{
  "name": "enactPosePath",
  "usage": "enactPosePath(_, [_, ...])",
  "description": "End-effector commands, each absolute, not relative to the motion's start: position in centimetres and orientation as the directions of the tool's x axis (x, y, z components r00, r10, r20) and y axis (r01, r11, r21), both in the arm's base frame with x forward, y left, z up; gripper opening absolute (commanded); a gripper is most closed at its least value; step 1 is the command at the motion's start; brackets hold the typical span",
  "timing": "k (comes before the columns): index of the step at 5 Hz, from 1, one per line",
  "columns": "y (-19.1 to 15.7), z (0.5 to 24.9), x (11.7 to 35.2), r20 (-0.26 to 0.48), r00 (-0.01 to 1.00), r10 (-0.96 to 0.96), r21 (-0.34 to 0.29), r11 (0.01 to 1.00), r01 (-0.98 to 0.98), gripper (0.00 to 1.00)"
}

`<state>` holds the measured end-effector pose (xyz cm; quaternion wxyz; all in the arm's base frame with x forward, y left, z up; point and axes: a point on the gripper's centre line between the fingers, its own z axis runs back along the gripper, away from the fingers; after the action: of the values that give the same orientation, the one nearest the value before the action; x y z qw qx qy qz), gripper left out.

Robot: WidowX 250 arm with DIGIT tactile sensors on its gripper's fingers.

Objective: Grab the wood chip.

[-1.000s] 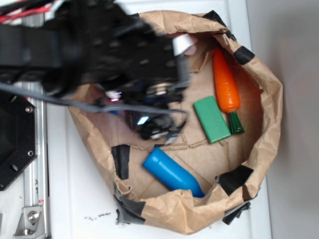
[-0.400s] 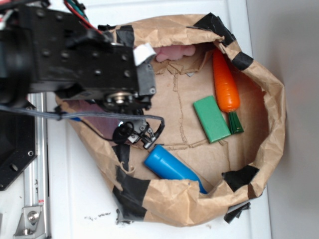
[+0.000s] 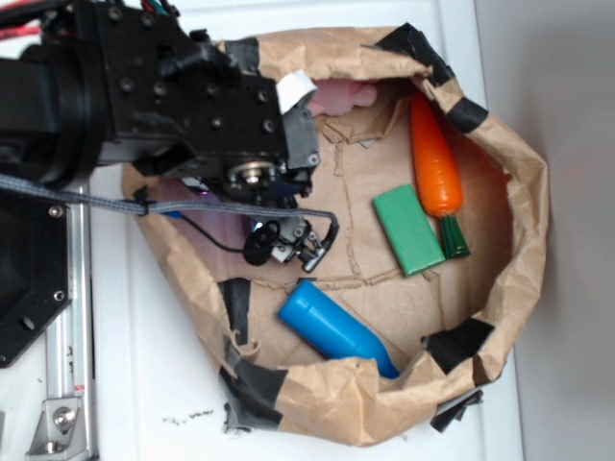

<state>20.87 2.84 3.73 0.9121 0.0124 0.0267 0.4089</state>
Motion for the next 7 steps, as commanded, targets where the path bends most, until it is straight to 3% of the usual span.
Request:
enactPosePath(1, [4.6, 2.4, 20.5, -0.016, 0.605, 0.796, 0.015, 0.606, -0.796, 1.0])
enactPosePath(2, [4.4, 0.7, 20.8, -0.032, 0.641, 0.767, -0.004, 0.641, -0.767, 1.0])
enactPosePath(3, [4.1, 0.1, 20.7, -0.032, 0.596, 0.803, -0.044, 0.594, -0.803, 1.0])
enactPosePath(4, [4.1, 0.1, 20.5, -0.003, 0.617, 0.787, -0.074, 0.615, -0.785, 1.0])
enactPosePath(5, [4.4, 0.1, 21.1, -0.009, 0.701, 0.713, -0.165, 0.69, -0.704, 1.0])
enactPosePath(6, [4.2, 0.2, 21.5, 0.018, 0.741, 0.671, -0.144, 0.735, -0.663, 0.0])
enactPosePath(7, [4.3, 0.2, 21.7, 0.008, 0.743, 0.669, -0.132, 0.737, -0.663, 0.0])
